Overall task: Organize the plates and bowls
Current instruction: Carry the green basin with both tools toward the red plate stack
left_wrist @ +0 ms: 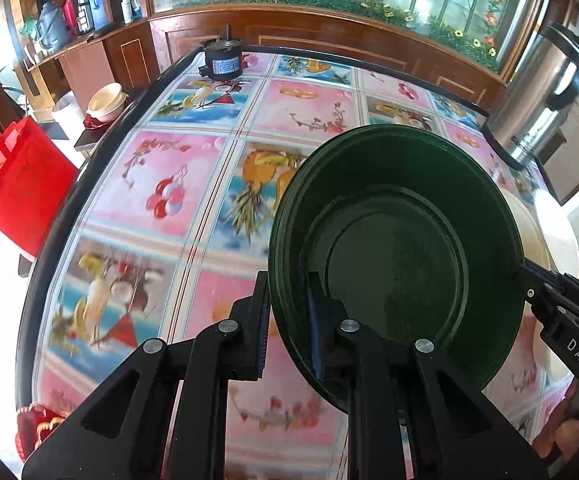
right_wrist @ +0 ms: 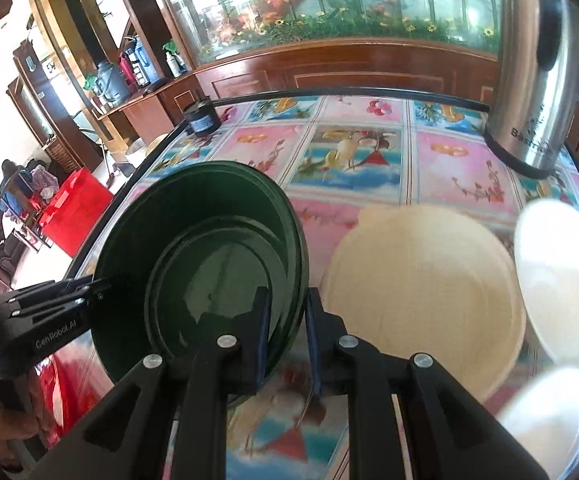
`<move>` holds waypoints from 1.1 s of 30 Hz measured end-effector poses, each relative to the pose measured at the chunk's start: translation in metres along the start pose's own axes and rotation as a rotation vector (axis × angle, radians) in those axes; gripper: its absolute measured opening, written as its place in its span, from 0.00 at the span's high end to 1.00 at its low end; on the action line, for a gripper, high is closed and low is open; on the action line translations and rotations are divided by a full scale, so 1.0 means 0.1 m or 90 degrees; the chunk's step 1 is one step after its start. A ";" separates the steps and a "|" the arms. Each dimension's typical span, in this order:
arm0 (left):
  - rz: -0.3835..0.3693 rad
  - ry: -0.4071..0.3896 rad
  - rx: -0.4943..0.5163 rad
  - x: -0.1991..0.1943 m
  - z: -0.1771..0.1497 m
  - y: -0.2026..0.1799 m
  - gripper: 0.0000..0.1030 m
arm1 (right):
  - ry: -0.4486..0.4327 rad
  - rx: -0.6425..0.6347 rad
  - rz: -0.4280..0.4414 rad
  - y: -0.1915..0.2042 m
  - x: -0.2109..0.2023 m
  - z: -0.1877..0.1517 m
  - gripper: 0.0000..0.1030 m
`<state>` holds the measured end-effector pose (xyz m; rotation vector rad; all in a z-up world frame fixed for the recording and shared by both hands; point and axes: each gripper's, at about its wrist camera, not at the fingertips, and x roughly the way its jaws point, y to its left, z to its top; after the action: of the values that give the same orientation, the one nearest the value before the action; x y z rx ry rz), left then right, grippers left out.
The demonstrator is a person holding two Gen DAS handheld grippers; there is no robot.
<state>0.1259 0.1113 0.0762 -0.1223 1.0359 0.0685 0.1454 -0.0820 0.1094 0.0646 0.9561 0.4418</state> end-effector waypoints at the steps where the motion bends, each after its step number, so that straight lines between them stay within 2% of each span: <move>1: -0.001 -0.003 0.004 -0.05 -0.06 -0.01 0.85 | -0.002 0.002 0.000 0.02 -0.04 -0.05 0.85; 13: -0.034 0.003 0.023 -0.35 -0.65 -0.09 0.85 | -0.022 0.034 0.002 0.05 -0.49 -0.62 0.83; 33: -0.057 -0.021 0.063 -0.71 -1.25 -0.24 0.85 | -0.044 0.059 -0.016 0.08 -0.97 -1.30 0.81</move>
<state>-0.0139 0.0709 0.0758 -0.0777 0.9982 -0.0622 -0.0092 -0.1308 0.1113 0.1507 0.9083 0.3700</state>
